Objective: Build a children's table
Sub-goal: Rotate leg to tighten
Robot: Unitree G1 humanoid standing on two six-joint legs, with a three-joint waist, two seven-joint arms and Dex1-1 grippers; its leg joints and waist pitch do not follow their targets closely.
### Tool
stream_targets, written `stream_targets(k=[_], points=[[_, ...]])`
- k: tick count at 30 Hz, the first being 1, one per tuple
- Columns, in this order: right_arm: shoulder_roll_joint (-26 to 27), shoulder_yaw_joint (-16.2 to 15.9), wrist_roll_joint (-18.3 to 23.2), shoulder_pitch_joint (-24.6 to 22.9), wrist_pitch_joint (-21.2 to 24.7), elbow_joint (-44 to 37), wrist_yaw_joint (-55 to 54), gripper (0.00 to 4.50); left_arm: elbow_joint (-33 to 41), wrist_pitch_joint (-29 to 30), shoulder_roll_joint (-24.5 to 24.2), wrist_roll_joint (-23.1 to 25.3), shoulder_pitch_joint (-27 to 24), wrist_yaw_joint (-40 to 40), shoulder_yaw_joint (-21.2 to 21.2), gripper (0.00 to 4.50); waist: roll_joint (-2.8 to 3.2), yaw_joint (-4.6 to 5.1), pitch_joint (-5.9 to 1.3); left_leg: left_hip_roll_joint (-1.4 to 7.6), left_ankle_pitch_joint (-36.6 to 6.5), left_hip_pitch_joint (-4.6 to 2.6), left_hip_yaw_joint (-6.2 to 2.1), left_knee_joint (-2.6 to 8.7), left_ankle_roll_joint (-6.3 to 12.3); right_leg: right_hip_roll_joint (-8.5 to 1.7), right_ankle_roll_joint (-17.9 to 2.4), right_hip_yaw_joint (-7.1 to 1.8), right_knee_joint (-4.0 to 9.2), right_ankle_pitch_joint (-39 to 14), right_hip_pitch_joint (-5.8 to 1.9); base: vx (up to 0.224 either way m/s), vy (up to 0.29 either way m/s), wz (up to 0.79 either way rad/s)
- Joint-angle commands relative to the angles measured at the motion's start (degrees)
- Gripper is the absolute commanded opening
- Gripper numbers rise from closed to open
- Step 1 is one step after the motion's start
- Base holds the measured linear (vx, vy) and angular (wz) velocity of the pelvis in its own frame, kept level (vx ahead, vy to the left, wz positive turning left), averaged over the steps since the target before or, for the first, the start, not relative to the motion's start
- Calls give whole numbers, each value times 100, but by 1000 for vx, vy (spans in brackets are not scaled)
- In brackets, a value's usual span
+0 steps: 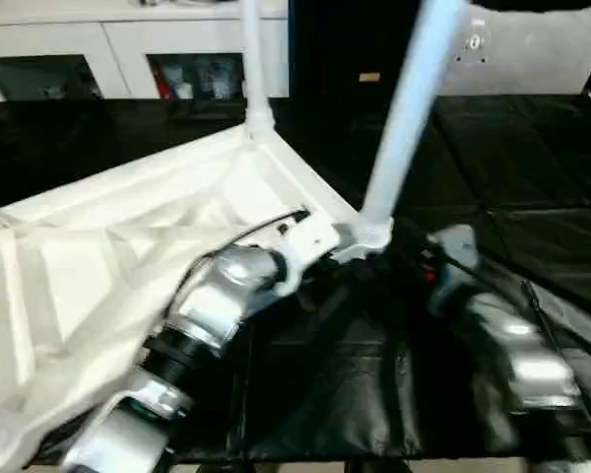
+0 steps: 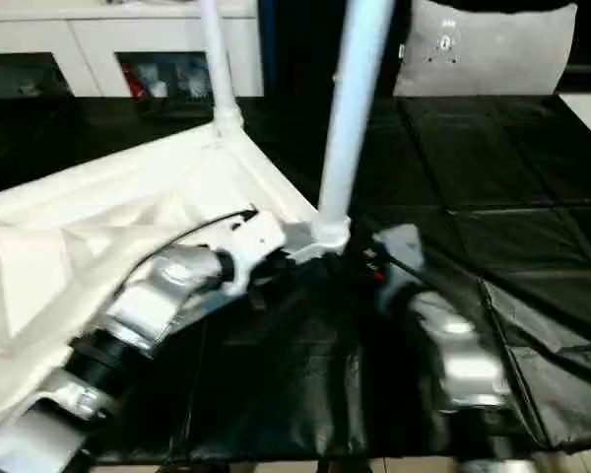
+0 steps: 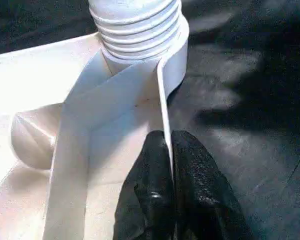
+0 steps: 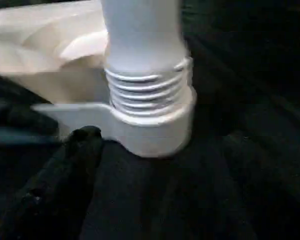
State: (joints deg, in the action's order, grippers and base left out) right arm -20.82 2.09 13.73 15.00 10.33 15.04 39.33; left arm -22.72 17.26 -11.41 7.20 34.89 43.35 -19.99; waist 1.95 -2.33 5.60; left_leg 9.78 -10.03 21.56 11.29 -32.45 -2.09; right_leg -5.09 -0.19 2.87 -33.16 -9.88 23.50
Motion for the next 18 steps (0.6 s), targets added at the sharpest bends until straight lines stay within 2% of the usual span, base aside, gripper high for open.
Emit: stream_targets(k=[1,2,3,4,5,6,7,10,11,12,13,14,15,17,18], points=[[-281,-19,104,-8,-108,-286,639,444,-139,-497,-226,-30,12,546,-116,0,-107,-51,-416,278,-705,-21,-126,279,889,-317,-1472,-207,323,-608,-319,0,0,0],[-281,-19,104,-8,-108,-286,639,444,-139,-497,-226,-30,12,546,-116,0,-103,-58,-429,287,-650,-22,-124,270,917,-322,-1494,-207,305,-524,-322,0,0,0],[-451,-69,133,-11,-107,-348,927,444,-141,-643,-348,-53,10,766,-201,0,-102,-66,-450,293,-466,-23,-117,241,1017,-312,-1599,-197,257,-230,-319,0,0,0],[-623,-123,175,22,-82,-406,1218,444,-118,-772,-507,-90,0,1090,-316,0,-100,-72,-449,301,-405,-18,-117,238,1048,-315,-1633,-198,245,-131,-316,0,0,0],[-623,-123,175,22,-82,-406,1218,444,-118,-772,-507,-90,0,1090,-316,0,-109,-79,-452,307,-359,-20,-118,234,1091,-314,-1661,-191,236,-77,-313,0,0,0],[-885,-243,222,96,-59,-493,1678,444,-77,-1146,-804,-112,-23,1680,-552,0,-96,-111,-455,315,-310,-22,-129,221,1169,-320,-1738,-179,217,2,-310,0,0,0],[-942,-276,242,115,-71,-495,1765,444,-92,-1261,-862,-116,-23,1814,-598,0,-92,-125,-456,325,-305,-23,-125,220,1166,-322,-1734,-182,207,-11,-315,0,0,0],[-966,-299,239,128,-79,-492,1806,444,-99,-1300,-889,-116,-21,1874,-619,0,-75,-166,-431,355,-488,-66,-98,232,1048,-317,-1779,-188,222,-232,-270,0,0,0],[-1025,-365,221,162,-103,-484,1911,444,-117,-1388,-957,-115,-16,2027,-672,0,-99,-192,-421,355,-579,-62,-105,240,977,-325,-1758,-184,232,-423,-275,0,0,0],[-1132,-557,141,256,-181,-460,2183,444,-130,-1555,-1084,-192,1,2450,-746,0,-118,-212,-409,363,-709,-68,-101,255,892,-330,-1703,-184,256,-665,-268,0,0,0],[-1206,-694,82,322,-237,-443,2378,444,-139,-1672,-1171,-249,14,2750,-795,0,-109,-226,-414,361,-726,-68,-106,258,842,-334,-1677,-185,243,-724,-277,0,0,0],[-1206,-694,82,322,-237,-443,2378,444,-139,-1672,-1171,-249,14,2750,-795,0,-97,-242,-409,367,-790,-75,-102,264,772,-337,-1644,-194,250,-805,-265,0,0,0],[-1252,-824,36,386,-275,-420,2586,444,-145,-1760,-1229,-284,34,2972,-833,0,-100,-243,-407,369,-822,-80,-93,266,742,-335,-1637,-202,247,-804,-257,0,0,0],[-1289,-999,1,456,-276,-377,2952,444,-171,-1878,-1276,-289,77,3183,-885,0,-152,-260,-393,358,-931,-60,-94,264,693,-352,-1591,-211,251,-961,-256,0,0,0],[-1292,-1057,-19,481,-271,-360,3041,429,-169,-1916,-1290,-304,88,3260,-903,0,-134,-266,-385,369,-997,-71,-97,273,646,-355,-1560,-215,262,-1084,-237,0,0,0]])
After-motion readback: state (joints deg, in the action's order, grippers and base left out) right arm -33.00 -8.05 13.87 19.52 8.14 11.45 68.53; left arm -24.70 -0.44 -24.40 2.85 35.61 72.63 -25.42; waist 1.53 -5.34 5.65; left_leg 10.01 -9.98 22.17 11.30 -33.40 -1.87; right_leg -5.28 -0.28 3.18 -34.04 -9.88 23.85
